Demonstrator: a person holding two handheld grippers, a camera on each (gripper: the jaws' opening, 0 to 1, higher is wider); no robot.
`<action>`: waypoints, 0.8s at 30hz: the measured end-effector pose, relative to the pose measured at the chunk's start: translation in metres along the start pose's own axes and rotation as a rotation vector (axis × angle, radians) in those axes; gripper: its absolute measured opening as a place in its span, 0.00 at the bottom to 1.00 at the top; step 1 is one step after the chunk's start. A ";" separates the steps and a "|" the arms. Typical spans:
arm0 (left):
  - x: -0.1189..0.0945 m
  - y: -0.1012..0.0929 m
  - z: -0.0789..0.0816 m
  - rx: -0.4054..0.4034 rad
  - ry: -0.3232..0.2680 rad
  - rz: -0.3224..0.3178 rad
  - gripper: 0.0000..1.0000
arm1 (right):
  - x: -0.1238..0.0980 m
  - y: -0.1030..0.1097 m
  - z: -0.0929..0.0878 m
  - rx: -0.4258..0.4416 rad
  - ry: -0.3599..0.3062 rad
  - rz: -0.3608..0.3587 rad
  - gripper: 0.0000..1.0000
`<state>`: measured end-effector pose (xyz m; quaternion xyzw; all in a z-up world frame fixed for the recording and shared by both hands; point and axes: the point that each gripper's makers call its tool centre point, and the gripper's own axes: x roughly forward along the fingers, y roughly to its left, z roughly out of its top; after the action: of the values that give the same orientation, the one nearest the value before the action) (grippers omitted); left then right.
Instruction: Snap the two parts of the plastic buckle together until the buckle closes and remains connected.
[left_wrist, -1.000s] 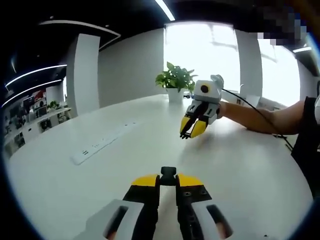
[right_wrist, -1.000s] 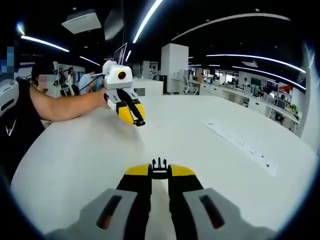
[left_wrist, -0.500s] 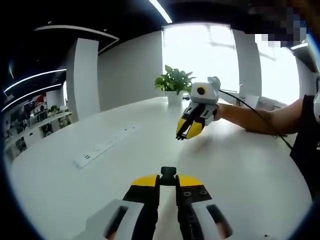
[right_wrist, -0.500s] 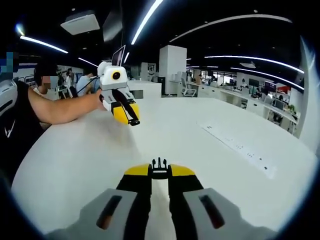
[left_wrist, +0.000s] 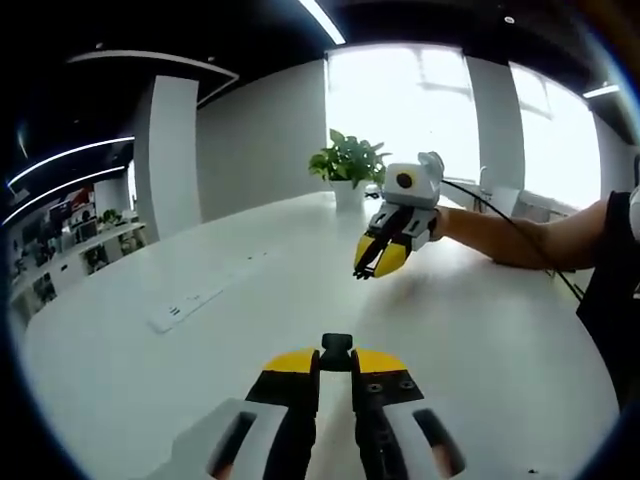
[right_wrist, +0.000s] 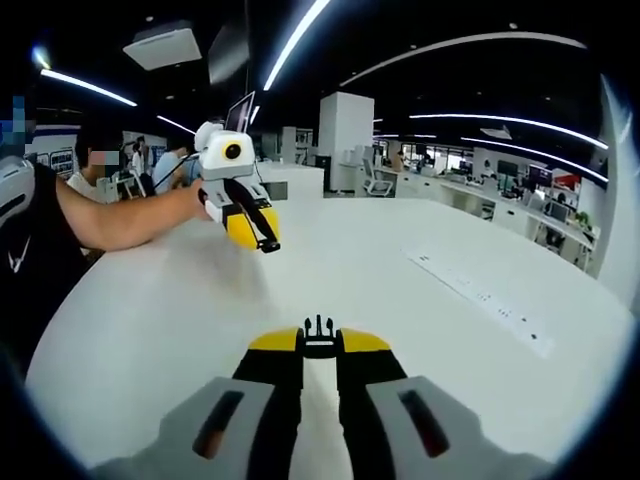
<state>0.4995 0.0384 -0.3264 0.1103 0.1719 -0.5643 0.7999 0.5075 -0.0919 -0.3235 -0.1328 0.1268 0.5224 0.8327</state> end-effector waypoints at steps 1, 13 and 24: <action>0.000 0.000 0.000 0.001 0.001 0.000 0.10 | -0.001 -0.003 0.001 0.000 -0.002 -0.002 0.11; -0.006 -0.006 0.000 -0.001 -0.003 0.004 0.10 | -0.003 0.002 0.004 0.005 -0.010 0.000 0.11; -0.004 -0.008 0.000 0.003 0.001 -0.004 0.10 | 0.000 0.007 0.005 0.002 -0.008 0.007 0.11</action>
<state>0.4909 0.0394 -0.3246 0.1114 0.1718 -0.5662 0.7985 0.5020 -0.0873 -0.3192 -0.1295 0.1246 0.5257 0.8315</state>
